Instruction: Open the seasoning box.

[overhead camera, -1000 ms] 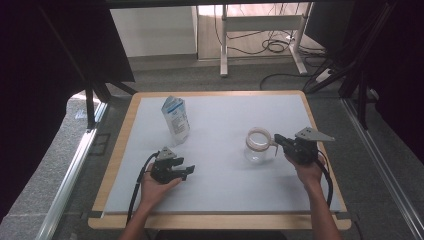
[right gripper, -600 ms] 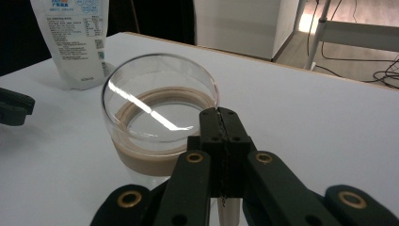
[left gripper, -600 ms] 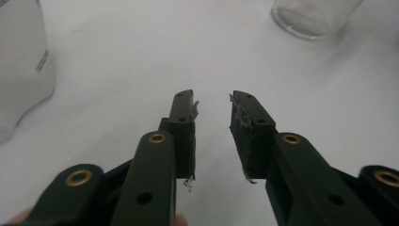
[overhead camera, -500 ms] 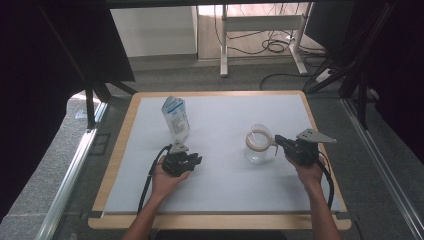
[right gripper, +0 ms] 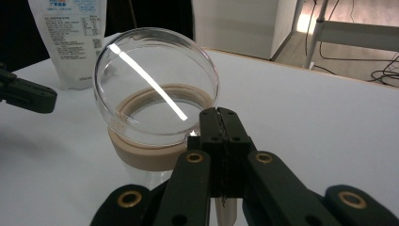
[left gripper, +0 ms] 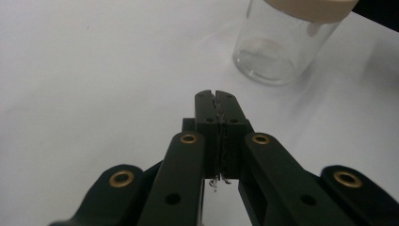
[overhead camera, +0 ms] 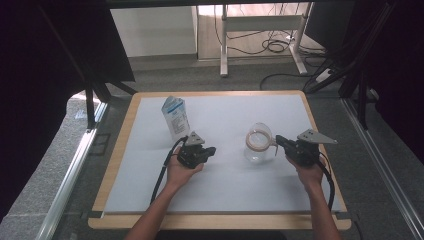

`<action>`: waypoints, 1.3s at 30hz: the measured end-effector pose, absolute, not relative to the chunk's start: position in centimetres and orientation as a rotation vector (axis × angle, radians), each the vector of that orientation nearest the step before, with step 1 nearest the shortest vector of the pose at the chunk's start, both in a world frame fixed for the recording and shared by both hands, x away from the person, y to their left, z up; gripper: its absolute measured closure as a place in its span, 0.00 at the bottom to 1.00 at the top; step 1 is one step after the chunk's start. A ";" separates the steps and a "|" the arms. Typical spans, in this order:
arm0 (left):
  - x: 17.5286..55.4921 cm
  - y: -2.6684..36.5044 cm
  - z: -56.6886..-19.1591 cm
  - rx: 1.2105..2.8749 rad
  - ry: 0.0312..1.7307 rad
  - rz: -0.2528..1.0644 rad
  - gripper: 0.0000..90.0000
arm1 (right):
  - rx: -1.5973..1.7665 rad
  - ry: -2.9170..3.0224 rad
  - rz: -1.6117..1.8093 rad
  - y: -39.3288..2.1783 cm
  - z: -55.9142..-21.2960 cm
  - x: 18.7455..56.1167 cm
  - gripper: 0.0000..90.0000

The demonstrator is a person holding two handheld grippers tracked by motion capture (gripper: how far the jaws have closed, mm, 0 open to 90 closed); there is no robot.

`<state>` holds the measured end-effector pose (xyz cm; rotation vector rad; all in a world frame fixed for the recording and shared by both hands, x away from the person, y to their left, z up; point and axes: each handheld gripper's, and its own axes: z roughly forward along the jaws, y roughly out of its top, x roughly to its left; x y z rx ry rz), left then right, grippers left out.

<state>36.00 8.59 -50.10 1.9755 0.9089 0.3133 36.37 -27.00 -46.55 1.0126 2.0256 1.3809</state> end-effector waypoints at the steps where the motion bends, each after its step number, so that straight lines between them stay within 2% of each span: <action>1: 36.2 8.2 -50.0 1.976 0.898 0.312 0.99 | 1.012 2.026 1.381 -27.0 -46.5 36.4 1.00; 9: 37.6 5.1 -49.0 2.002 0.829 0.303 1.00 | 1.004 2.028 1.368 -26.9 -46.5 36.3 1.00; 31: 38.9 0.1 -45.2 1.975 0.722 0.214 1.00 | 1.005 2.027 1.362 -27.0 -46.5 36.2 1.00; 36: 39.0 -0.2 -44.8 1.978 0.715 0.212 1.00 | 1.005 2.021 1.379 -27.0 -46.3 34.9 0.99; 39: 39.0 -0.6 -44.6 1.984 0.708 0.213 1.00 | 1.001 2.046 1.374 -27.2 -46.6 33.8 0.95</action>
